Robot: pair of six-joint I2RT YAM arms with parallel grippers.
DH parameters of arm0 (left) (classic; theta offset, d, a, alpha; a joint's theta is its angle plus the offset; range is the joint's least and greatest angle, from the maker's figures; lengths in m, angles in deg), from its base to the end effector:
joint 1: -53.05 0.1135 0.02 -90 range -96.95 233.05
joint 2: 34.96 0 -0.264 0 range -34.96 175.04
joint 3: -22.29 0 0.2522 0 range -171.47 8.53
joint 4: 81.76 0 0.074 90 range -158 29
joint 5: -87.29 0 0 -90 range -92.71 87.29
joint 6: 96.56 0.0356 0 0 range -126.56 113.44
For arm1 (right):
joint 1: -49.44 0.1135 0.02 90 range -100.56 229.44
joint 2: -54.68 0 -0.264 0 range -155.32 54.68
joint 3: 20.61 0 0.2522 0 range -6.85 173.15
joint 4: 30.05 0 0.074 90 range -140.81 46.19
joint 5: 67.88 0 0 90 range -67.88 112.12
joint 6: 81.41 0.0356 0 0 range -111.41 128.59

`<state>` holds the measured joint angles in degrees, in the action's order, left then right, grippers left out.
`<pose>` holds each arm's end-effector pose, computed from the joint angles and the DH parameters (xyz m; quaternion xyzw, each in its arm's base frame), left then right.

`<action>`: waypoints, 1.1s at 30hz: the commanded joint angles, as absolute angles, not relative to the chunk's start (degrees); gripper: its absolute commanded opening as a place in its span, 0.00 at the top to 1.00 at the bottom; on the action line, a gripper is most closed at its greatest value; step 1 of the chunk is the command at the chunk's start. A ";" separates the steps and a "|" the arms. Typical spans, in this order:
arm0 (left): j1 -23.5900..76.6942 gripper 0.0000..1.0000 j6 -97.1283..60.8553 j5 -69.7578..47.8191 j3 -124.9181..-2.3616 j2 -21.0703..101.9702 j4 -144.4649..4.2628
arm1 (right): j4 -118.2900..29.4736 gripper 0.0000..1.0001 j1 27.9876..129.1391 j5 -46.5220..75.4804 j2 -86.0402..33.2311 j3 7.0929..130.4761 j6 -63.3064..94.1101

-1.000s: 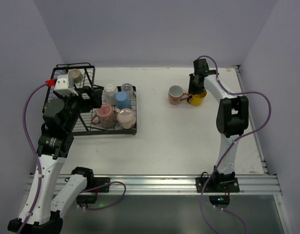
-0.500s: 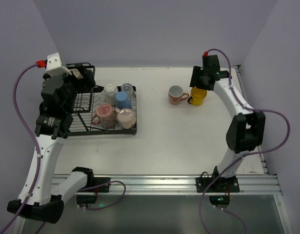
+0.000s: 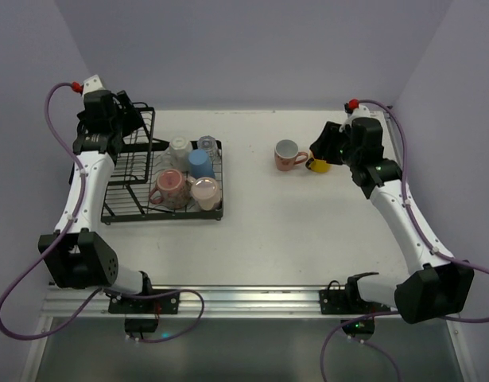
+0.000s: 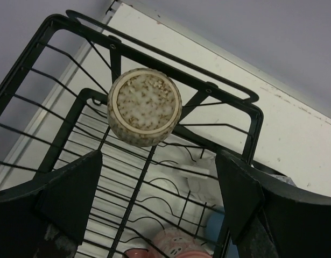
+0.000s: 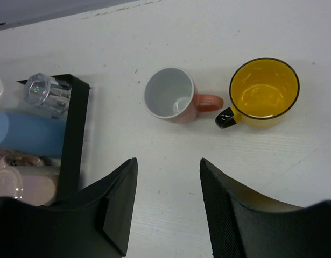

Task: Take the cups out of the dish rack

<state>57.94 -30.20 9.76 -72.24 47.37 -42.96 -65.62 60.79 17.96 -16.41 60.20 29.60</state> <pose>0.3267 0.0357 0.3797 -0.2637 0.8056 0.0061 0.5304 0.2756 0.0579 0.3581 0.0521 0.8454 0.1774 0.5011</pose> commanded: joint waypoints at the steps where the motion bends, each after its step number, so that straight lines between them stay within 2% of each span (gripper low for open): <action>1: 59.29 0.11 -31.52 8.46 -77.60 49.75 -43.04 | -60.69 0.48 61.65 14.83 -15.37 59.07 30.21; 20: 59.73 0.13 -27.83 13.02 -81.64 60.22 -44.27 | -60.25 0.50 65.70 15.00 -15.73 58.89 29.33; 24: 59.82 0.18 -26.25 13.99 -82.17 62.34 -44.35 | -60.25 0.50 65.70 15.09 -15.11 58.89 29.42; 26: 59.99 0.26 -26.24 13.20 -81.82 62.51 -44.79 | -60.16 0.50 65.78 15.09 -14.58 58.89 29.33; 27: 59.99 0.34 -26.33 12.77 -81.56 62.43 -45.32 | -60.16 0.50 65.78 15.00 -14.49 58.98 29.42; 29: 59.99 0.39 -26.59 12.24 -80.60 61.73 -46.02 | -60.25 0.50 65.78 14.56 -14.06 59.24 29.59; 33: 59.99 0.65 -27.82 10.48 -79.89 59.27 -47.25 | -58.67 0.47 65.96 12.46 -12.57 59.42 30.73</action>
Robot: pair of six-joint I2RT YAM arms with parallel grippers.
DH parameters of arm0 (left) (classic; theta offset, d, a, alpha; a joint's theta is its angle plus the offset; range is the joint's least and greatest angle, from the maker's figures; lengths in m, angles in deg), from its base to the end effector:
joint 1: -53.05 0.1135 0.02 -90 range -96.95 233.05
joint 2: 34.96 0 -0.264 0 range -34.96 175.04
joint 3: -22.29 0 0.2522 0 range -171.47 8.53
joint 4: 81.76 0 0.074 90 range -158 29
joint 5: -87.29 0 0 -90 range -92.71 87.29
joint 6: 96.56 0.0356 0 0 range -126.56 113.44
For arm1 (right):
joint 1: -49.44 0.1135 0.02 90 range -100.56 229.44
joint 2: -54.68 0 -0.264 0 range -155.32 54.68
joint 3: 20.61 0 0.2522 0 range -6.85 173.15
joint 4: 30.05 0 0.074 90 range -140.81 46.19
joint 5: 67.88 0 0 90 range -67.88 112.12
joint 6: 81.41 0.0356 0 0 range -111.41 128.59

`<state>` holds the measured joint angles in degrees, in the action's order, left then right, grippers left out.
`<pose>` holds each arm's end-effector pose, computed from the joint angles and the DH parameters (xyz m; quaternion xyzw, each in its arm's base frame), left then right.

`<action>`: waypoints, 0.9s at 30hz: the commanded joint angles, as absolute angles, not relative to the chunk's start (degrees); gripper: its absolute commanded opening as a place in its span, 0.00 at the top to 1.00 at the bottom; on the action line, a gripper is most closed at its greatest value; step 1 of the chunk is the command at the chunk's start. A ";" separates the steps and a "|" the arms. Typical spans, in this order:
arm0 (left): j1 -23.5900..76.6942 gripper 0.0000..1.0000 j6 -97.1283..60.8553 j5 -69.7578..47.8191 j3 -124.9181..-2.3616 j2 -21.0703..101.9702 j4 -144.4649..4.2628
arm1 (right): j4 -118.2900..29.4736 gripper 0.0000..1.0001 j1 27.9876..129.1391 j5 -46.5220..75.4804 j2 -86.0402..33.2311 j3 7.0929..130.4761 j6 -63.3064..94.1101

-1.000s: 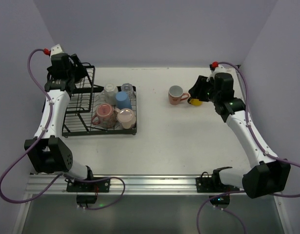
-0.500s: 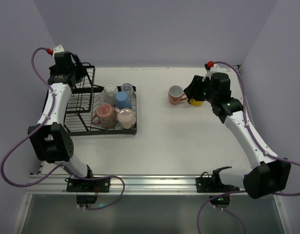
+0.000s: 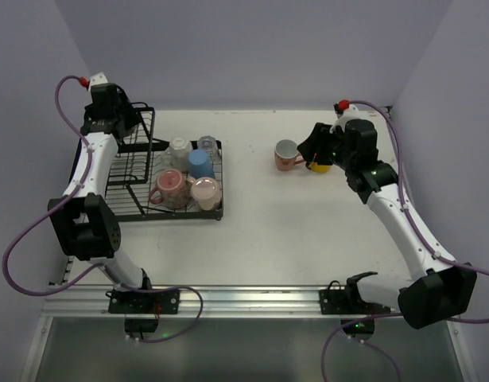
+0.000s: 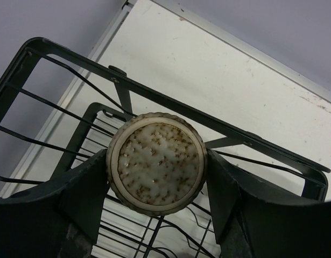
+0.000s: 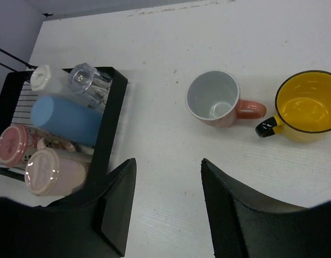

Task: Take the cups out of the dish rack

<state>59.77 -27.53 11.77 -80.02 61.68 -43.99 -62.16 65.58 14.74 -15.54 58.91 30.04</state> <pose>0.3896 0.0549 0.3430 -0.2670 0.8282 0.0499 0.4902 0.2680 0.0823 0.3603 0.0029 0.8320 0.2287 0.5055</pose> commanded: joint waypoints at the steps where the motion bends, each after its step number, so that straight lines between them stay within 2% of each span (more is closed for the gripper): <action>1: 59.99 0.68 -28.17 10.04 -79.54 58.48 -47.34 | -58.32 0.45 66.05 11.76 -12.30 59.42 31.61; 7: 59.99 0.80 -31.42 6.96 -74.53 48.55 -49.80 | -51.12 0.27 67.80 1.57 -10.98 57.49 38.36; 10: 59.99 0.83 -33.18 6.78 -71.98 43.45 -49.46 | -46.81 0.20 70.96 -1.34 -10.37 56.26 41.27; 12: 59.99 0.85 -33.89 5.65 -70.23 39.41 -49.19 | -40.26 0.20 72.37 -2.31 -8.88 53.28 43.56; 16: 59.99 0.87 -36.87 0.21 -65.75 31.24 -50.77 | -25.73 0.24 75.79 -3.98 -3.17 45.54 52.94; 19: 59.91 0.88 -41.87 -10.24 -61.01 24.47 -53.48 | -18.78 0.33 78.60 -5.38 -1.93 42.46 57.26; 24: 58.51 0.89 -57.69 -32.01 -49.16 15.33 -69.37 | -12.35 0.47 84.85 -4.16 -0.52 40.43 55.26; 27: 55.88 0.89 -64.27 -37.41 -44.49 12.60 -78.26 | -10.78 0.47 85.91 -5.65 -2.09 40.96 55.87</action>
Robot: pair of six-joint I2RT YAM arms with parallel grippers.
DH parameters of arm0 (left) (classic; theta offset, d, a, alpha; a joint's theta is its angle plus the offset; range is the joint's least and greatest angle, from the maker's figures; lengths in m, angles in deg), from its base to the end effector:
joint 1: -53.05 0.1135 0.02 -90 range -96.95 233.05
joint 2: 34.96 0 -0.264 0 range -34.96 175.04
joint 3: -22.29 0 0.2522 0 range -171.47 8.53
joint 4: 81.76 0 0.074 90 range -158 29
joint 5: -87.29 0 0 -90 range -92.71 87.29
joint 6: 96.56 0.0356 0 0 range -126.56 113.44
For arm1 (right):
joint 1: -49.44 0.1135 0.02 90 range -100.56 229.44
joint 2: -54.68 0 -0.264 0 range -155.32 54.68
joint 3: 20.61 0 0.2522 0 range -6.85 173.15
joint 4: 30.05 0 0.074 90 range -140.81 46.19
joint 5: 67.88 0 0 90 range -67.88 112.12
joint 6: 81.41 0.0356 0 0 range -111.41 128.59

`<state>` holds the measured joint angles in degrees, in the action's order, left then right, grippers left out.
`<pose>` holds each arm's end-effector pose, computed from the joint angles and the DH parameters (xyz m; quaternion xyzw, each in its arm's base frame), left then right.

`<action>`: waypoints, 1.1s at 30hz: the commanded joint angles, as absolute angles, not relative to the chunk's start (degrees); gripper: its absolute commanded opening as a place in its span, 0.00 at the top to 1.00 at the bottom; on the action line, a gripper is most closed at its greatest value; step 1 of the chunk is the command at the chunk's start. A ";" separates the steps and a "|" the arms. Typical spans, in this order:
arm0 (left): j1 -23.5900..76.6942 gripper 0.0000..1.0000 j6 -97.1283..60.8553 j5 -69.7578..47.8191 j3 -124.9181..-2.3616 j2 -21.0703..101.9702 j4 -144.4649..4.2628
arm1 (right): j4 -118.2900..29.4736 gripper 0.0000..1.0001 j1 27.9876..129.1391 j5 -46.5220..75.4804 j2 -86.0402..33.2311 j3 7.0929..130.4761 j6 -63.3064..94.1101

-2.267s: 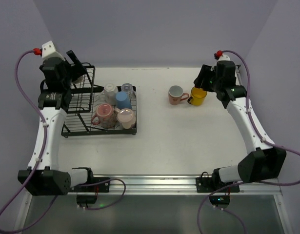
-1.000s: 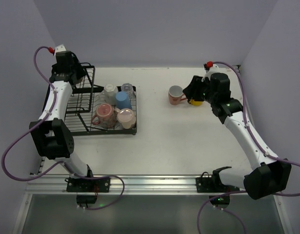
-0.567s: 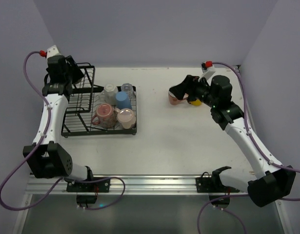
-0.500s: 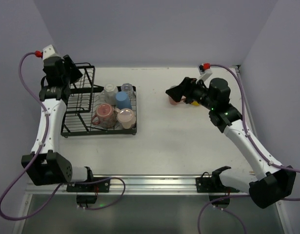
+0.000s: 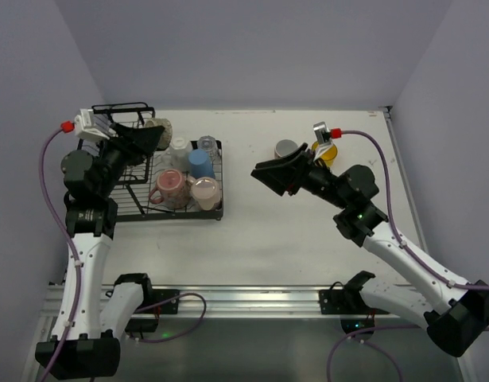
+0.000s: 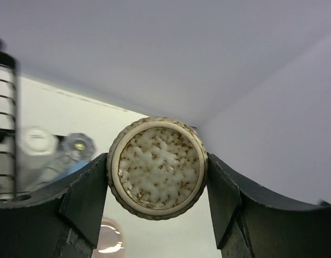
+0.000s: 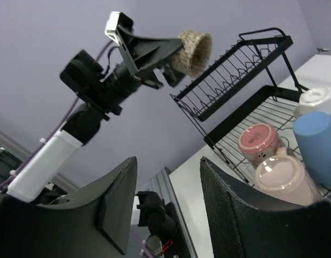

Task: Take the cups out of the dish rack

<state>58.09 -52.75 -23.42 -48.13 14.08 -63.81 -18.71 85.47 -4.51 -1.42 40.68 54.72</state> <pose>0.1893 0.0041 0.4112 -0.1736 0.6647 -0.3670 0.6271 0.1729 0.1455 0.3855 -0.1326 0.5960 0.6163 0.4973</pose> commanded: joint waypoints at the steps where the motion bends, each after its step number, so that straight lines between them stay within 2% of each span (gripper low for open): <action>1: 54.82 0.89 -65.52 -38.21 -43.42 11.98 -80.28 | -9.90 0.47 86.09 -5.83 -2.54 40.88 57.70; 3: 50.27 0.90 -68.15 -38.74 -40.10 10.58 -86.00 | -9.10 0.44 86.35 -5.83 -3.68 41.49 59.64; 4: 48.50 0.90 -68.78 -38.57 -38.94 9.96 -87.93 | -9.18 0.39 86.87 -5.57 -4.90 41.84 61.48; 6: 44.28 0.91 -70.88 -37.00 -35.53 9.61 -93.29 | -6.74 0.38 88.10 -4.60 -6.14 42.02 62.46; 11: 38.56 0.93 -75.20 -35.67 -30.33 11.10 -102.78 | -6.29 0.41 91.71 -5.74 -10.89 45.44 59.21; 24: 29.41 0.94 -73.44 -31.36 -27.59 13.73 -106.40 | 2.06 0.46 92.50 -8.64 -16.34 46.59 66.94; 33: 26.60 0.94 -72.03 -30.66 -26.28 14.17 -107.63 | 13.04 0.50 92.50 -2.23 -17.83 43.16 77.30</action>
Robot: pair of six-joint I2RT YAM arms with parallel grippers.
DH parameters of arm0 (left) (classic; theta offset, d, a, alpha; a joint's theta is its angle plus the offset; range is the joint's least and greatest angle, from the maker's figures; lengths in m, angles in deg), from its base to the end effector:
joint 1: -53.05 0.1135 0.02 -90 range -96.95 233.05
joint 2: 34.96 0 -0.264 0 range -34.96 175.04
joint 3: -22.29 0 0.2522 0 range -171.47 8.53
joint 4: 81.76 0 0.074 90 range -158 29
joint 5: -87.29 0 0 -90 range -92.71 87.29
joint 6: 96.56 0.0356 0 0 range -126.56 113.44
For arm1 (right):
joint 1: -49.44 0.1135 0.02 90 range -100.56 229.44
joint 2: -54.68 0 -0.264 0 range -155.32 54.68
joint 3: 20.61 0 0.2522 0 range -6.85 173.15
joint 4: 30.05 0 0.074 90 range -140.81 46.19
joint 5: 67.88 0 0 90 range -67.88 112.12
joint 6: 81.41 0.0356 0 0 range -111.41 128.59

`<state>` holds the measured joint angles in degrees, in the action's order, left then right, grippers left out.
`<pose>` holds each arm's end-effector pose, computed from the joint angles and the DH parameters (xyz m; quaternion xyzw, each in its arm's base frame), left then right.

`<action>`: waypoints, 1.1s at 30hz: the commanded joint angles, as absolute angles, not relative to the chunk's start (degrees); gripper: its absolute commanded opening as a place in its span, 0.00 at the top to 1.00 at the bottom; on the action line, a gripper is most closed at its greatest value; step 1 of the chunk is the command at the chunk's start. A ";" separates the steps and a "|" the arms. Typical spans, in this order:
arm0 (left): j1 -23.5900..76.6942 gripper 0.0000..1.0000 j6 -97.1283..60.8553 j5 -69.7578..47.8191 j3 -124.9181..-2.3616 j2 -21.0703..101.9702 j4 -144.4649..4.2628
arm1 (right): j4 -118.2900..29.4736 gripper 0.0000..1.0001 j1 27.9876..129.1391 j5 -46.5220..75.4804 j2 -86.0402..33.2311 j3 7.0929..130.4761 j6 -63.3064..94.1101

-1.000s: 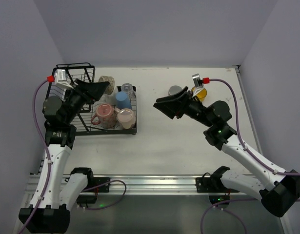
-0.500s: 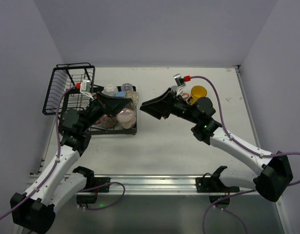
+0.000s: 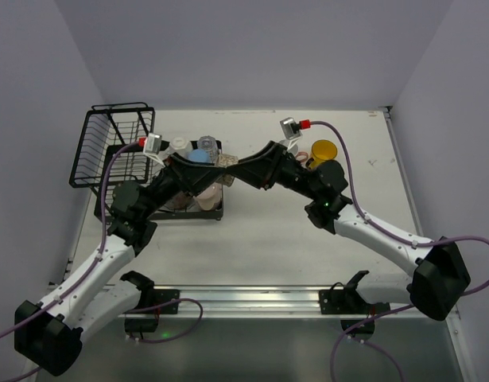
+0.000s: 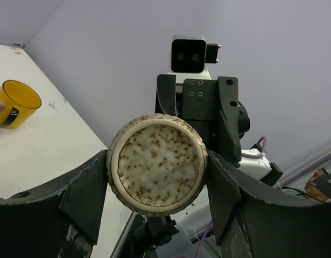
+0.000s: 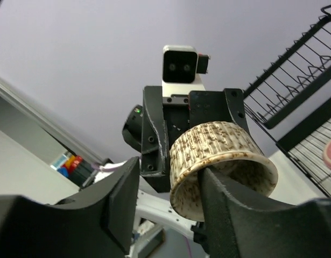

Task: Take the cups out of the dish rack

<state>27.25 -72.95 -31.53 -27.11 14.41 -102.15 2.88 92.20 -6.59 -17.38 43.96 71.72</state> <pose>0.1716 -0.1020 0.3507 0.0000 0.5892 -0.6716 0.4493 0.1967 0.2052 0.3770 -0.1148 0.5463 0.7334 0.3879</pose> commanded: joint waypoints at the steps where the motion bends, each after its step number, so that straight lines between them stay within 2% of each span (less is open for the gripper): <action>1: 26.42 0.94 -72.12 -30.74 -26.01 14.09 -108.42 | 13.66 0.53 92.50 -1.53 -18.09 42.38 77.93; 2: 26.07 0.94 -72.12 -30.92 -25.58 14.09 -108.60 | 14.54 0.61 92.42 -1.09 -18.27 42.11 78.54; 3: 25.98 0.94 -72.04 -30.92 -25.40 14.00 -108.60 | 15.24 0.64 92.50 0.05 -18.36 41.76 79.42; 7: 25.81 0.89 -71.07 -31.01 -24.96 13.21 -108.52 | 17.97 0.70 92.50 2.08 -18.10 39.56 80.75; 9: 25.72 0.82 -70.63 -32.06 -25.04 13.29 -108.60 | 17.10 0.87 92.50 2.61 -17.84 39.56 80.83; 11: 25.72 0.61 -69.14 -32.68 -25.22 13.21 -107.64 | 17.18 0.98 92.41 3.92 -16.87 38.60 80.75; 12: 25.72 0.44 -68.26 -32.68 -25.31 12.60 -105.63 | 17.18 1.00 92.50 4.97 -16.17 37.11 80.75; 14: 25.72 0.27 -64.75 -31.11 -25.92 10.59 -102.47 | 16.31 1.00 92.24 7.09 -13.89 35.87 78.92; 15: 25.72 0.13 -61.35 -30.31 -27.05 9.79 -97.75 | 15.17 1.00 91.98 7.44 -13.10 35.26 78.12; 17: 25.72 0.02 -57.20 -27.16 -28.99 7.60 -91.49 | 8.77 1.00 90.49 7.44 -10.29 35.07 75.49; 20: 25.72 0.00 -50.26 -23.20 -32.07 5.40 -81.73 | -2.64 1.00 87.42 7.27 -5.73 34.63 69.44; 25: 25.72 0.00 -40.93 -15.39 -34.54 4.86 -66.00 | -33.97 1.00 78.90 10.42 -1.14 35.87 51.97; 28: 25.72 0.00 -38.38 -11.95 -33.92 6.08 -61.76 | -47.89 1.00 71.95 19.37 -2.10 36.04 43.60; 33: 25.54 0.00 -37.84 -7.20 -33.04 9.77 -61.14 | -55.05 1.00 60.00 29.48 -9.73 37.96 36.81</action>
